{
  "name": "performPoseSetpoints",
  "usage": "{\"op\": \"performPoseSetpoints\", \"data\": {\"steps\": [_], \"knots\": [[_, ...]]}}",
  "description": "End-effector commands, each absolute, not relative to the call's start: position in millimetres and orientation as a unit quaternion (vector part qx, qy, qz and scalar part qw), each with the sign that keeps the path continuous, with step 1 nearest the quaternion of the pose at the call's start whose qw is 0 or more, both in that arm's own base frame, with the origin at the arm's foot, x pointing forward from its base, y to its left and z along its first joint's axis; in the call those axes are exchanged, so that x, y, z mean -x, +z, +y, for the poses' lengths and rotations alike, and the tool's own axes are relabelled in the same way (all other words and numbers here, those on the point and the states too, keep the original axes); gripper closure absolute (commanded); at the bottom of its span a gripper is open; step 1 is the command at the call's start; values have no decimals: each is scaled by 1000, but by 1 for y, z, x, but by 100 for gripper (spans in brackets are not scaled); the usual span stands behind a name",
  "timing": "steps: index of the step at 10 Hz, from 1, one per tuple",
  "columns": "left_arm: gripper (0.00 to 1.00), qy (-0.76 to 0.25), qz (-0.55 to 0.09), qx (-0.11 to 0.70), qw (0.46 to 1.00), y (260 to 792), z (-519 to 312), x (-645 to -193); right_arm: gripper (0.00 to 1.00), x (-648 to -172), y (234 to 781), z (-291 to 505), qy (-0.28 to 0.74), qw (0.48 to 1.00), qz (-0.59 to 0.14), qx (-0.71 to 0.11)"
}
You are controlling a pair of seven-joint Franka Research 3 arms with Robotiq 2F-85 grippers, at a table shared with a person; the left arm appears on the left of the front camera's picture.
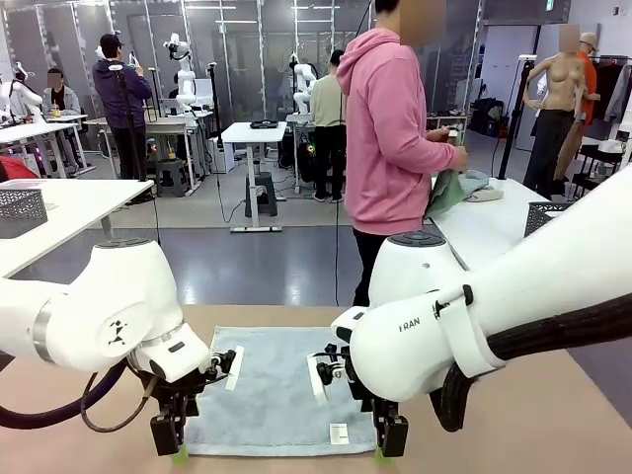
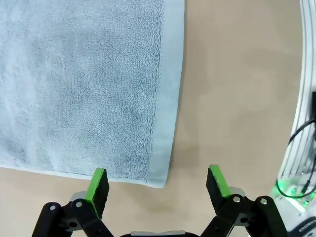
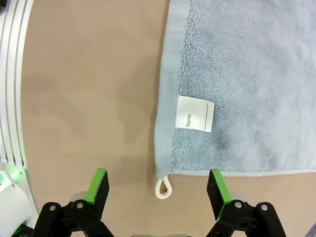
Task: Fold the towels and place them in the basket.
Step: When a person lays out a Towel with hook on the table, fold it in half twice.
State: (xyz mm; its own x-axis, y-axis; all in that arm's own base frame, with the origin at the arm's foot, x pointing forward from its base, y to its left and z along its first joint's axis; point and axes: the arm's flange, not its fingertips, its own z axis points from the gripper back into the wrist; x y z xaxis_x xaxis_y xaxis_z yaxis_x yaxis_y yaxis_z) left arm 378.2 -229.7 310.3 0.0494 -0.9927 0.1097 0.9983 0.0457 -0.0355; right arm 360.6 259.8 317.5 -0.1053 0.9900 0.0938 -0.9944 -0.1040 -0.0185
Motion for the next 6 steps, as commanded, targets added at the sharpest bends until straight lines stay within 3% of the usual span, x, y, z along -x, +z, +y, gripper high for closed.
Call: {"op": "performPoseSetpoints", "data": {"steps": [1, 6], "knots": [[0, -694, -30, 67, 716, 305, -234, -384, 0, -372, 307, 264, 741, 669, -40, -47], [0, -692, -16, 78, 718, 292, -234, -381, 0, -375, 294, 267, 735, 675, -26, -54]]}}
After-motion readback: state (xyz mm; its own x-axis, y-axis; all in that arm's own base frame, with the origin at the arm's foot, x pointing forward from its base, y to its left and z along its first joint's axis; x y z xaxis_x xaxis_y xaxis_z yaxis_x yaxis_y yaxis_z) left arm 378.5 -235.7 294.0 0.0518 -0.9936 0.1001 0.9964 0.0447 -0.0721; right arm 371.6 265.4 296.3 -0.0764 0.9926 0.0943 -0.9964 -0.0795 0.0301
